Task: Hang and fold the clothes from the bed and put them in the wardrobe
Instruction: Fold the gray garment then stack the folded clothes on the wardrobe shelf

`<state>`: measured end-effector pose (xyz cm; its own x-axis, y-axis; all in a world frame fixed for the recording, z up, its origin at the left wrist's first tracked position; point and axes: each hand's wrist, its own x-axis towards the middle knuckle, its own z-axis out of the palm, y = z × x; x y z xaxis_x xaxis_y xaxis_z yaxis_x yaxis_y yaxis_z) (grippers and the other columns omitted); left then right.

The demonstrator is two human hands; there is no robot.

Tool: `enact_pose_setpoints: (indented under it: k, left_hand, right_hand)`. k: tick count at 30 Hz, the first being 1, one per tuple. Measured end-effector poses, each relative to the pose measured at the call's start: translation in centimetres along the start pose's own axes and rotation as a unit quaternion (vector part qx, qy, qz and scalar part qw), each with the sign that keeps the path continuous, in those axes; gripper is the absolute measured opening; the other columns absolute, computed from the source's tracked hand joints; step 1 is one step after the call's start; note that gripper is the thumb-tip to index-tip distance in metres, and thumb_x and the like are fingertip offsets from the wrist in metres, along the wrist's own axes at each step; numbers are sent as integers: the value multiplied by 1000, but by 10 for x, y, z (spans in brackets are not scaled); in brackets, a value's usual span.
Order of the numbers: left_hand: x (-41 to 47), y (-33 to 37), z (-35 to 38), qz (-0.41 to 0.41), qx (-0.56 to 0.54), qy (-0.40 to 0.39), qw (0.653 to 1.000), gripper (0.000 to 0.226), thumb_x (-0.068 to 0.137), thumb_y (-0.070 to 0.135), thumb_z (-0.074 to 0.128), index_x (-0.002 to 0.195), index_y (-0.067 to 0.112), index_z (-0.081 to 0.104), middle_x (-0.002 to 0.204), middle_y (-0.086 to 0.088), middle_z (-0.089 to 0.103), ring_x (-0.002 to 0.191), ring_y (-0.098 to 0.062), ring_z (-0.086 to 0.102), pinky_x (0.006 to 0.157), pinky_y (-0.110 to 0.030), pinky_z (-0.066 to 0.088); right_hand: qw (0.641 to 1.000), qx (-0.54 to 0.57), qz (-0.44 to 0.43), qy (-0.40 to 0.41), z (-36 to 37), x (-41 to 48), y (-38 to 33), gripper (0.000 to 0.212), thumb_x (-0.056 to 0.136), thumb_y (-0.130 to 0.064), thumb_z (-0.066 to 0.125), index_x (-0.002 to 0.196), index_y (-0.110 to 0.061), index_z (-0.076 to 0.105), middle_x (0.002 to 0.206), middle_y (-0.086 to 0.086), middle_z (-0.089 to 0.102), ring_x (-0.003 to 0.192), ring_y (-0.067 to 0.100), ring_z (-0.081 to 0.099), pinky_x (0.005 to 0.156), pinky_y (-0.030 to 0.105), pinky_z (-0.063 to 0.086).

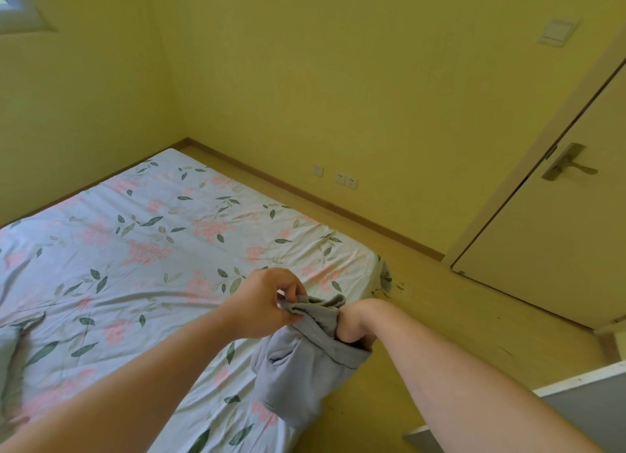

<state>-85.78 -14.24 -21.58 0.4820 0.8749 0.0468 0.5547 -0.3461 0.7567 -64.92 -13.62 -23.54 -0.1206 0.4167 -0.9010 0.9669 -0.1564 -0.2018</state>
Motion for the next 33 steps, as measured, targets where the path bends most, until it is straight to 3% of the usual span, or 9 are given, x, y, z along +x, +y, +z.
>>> enact_pose_setpoints:
  k: [3, 6, 11, 16, 20, 24, 27, 30, 33]
  left_hand:
    - [2, -2, -4, 0, -7, -1, 1000, 43, 72, 3, 87, 60, 26, 52, 94, 9, 71, 91, -9, 67, 85, -36, 58]
    - [4, -4, -9, -4, -15, 1, 1000, 35, 72, 1, 87, 63, 14, 55, 95, 5, 71, 92, -9, 68, 85, -36, 58]
    - [12, 0, -20, -15, -18, 7, 1000, 38, 71, -1, 88, 62, 13, 54, 95, 5, 72, 89, -5, 67, 83, -31, 59]
    - [21, 5, -30, -14, -19, 23, 999, 40, 69, -1, 89, 61, 16, 54, 93, 7, 72, 90, -7, 69, 83, -34, 60]
    - [27, 9, -40, -8, -8, 29, 1000, 41, 68, -1, 90, 59, 20, 55, 91, 11, 72, 90, -9, 69, 83, -37, 60]
    - [35, 16, -50, -9, -6, 33, 999, 46, 68, -4, 89, 58, 27, 56, 90, 13, 72, 92, -8, 70, 83, -37, 61]
    - [39, 19, -57, -8, -1, 35, 999, 45, 67, -6, 88, 59, 26, 58, 91, 12, 73, 91, -7, 70, 83, -38, 61]
    - [41, 25, -60, -9, 23, 19, 1000, 45, 67, 0, 90, 58, 32, 60, 95, 11, 73, 94, -10, 70, 84, -40, 60]
    - [45, 31, -66, -8, 45, 12, 999, 45, 67, 3, 90, 57, 34, 60, 95, 12, 72, 94, -11, 70, 85, -41, 60]
  right_hand:
    - [998, 12, -15, -56, 0, 1, 5, 43, 99, 6, 49, 142, -2, 51, 141, 15, 51, 126, 36, 53, 107, 46, 48]
    - [988, 119, -55, -88, -9, -5, 14, 51, 91, 21, 47, 135, -1, 59, 138, 13, 57, 120, 29, 54, 98, 37, 52]
    - [989, 58, -82, 109, -24, -22, 24, 46, 77, 10, 54, 110, -12, 77, 116, 5, 71, 102, 20, 64, 77, 30, 55]
    - [941, 89, -174, 277, -20, -22, 34, 21, 81, -9, 61, 78, -30, 64, 83, -9, 63, 72, 10, 57, 57, 24, 46]
    - [840, 92, -306, 439, -10, -22, 30, 28, 81, -19, 67, 98, -39, 58, 97, -16, 54, 83, 6, 56, 73, 30, 54]
    - [824, 22, -373, 426, -5, -30, 14, 41, 82, -24, 70, 120, -36, 62, 107, -15, 48, 100, 6, 51, 80, 21, 49]
    - [803, -35, -402, 439, -1, -39, 3, 16, 81, -31, 73, 93, -20, 71, 108, -10, 50, 99, 10, 50, 84, 26, 48]
    - [836, -111, -390, 368, 1, -52, -10, 34, 85, -43, 69, 61, -23, 58, 87, -10, 60, 88, 7, 52, 81, 27, 46]
    - [779, -326, -371, 387, 5, -55, -17, 36, 87, -56, 58, 67, -27, 64, 81, -9, 66, 102, 15, 54, 108, 35, 34]
